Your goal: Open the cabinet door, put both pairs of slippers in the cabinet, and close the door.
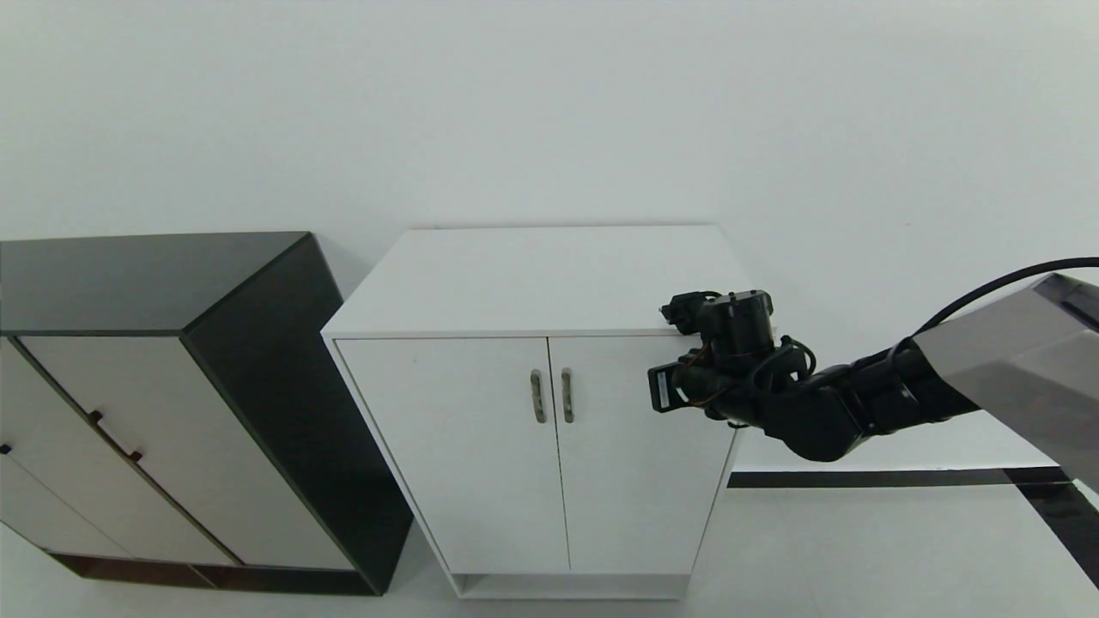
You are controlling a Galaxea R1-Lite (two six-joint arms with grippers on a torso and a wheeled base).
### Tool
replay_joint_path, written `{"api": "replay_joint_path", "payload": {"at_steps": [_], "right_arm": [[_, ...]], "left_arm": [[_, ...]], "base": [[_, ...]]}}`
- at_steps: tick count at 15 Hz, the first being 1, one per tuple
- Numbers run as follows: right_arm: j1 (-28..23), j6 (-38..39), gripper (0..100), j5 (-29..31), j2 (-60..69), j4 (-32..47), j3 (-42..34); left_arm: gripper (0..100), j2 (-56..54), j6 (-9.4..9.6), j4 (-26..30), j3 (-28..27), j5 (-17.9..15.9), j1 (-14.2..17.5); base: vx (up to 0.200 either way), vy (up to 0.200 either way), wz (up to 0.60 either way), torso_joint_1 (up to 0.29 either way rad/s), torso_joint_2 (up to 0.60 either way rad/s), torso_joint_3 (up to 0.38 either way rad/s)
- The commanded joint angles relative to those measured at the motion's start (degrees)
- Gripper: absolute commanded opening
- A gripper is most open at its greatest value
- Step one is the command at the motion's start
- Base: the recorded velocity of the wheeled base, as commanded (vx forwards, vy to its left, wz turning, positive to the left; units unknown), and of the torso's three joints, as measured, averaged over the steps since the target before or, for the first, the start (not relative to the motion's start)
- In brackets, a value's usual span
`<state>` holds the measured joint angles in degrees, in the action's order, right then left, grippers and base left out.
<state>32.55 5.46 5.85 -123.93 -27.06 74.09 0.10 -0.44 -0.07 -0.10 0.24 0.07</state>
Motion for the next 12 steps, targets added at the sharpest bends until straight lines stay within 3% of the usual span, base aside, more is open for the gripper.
{"api": "replay_joint_path", "payload": {"at_steps": [1, 6, 12], "right_arm": [[0.4, 0.1, 0, 0.0, 3.7, -0.1, -3.3], [0.8, -0.1, 0, 0.2, 19.5, -7.6, -25.9], [0.0, 0.1, 0, 1.0, 46.1, -9.5, -57.6]], "left_arm": [[0, 0.0, -0.09, 0.0, 0.0, 0.0, 0.0], [0, 0.0, 0.0, 0.0, 0.0, -0.1, 0.0], [0, 0.0, 0.09, 0.0, 0.0, -0.1, 0.0]], "base": [[0.0, 0.0, 0.0, 0.0, 0.0, 0.0], [0.0, 0.0, 0.0, 0.0, 0.0, 0.0], [0.0, 0.0, 0.0, 0.0, 0.0, 0.0]]}}
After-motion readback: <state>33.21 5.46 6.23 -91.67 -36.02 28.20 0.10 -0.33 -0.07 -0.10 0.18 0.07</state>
